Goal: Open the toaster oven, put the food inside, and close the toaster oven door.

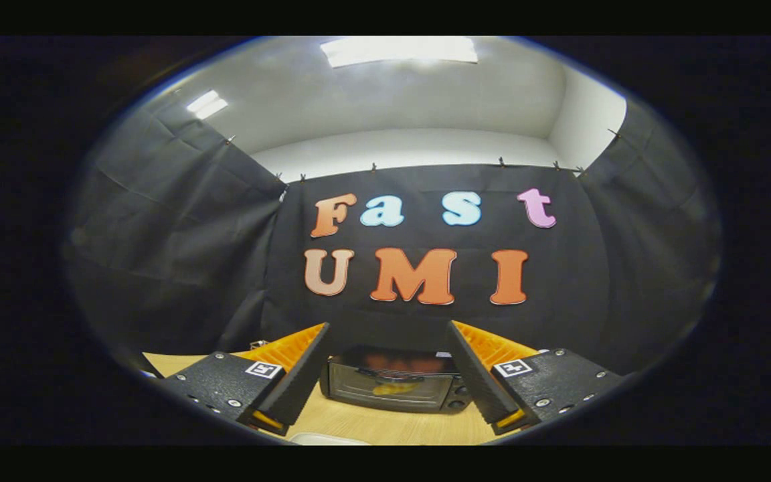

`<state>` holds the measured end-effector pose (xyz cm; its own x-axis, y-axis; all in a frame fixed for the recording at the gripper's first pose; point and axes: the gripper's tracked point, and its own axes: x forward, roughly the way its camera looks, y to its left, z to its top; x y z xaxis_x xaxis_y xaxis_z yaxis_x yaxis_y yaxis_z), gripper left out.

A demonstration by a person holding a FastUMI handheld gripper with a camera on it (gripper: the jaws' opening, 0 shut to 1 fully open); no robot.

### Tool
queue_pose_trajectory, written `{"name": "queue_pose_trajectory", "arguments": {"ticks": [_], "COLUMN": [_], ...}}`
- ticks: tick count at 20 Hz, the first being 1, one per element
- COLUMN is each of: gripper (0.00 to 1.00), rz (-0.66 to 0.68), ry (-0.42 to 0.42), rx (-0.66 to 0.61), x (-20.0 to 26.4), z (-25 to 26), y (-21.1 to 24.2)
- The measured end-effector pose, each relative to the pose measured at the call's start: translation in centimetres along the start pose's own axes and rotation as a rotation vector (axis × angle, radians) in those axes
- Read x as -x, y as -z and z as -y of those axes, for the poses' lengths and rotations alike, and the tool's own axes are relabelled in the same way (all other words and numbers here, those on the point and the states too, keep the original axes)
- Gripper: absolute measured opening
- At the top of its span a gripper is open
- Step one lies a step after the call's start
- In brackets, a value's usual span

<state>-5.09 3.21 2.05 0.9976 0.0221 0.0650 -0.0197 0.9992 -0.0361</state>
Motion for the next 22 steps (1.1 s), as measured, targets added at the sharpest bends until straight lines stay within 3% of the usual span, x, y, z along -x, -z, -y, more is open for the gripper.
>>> {"name": "queue_pose_trajectory", "arguments": {"ticks": [4,22], "gripper": [0.99,0.99], "rz": [0.022,-0.024], "ry": [0.035,0.035], "rx": [-0.009,-0.006], "x": [-0.3,-1.4], "z": [0.4,0.0], "y": [-0.7,0.8]}}
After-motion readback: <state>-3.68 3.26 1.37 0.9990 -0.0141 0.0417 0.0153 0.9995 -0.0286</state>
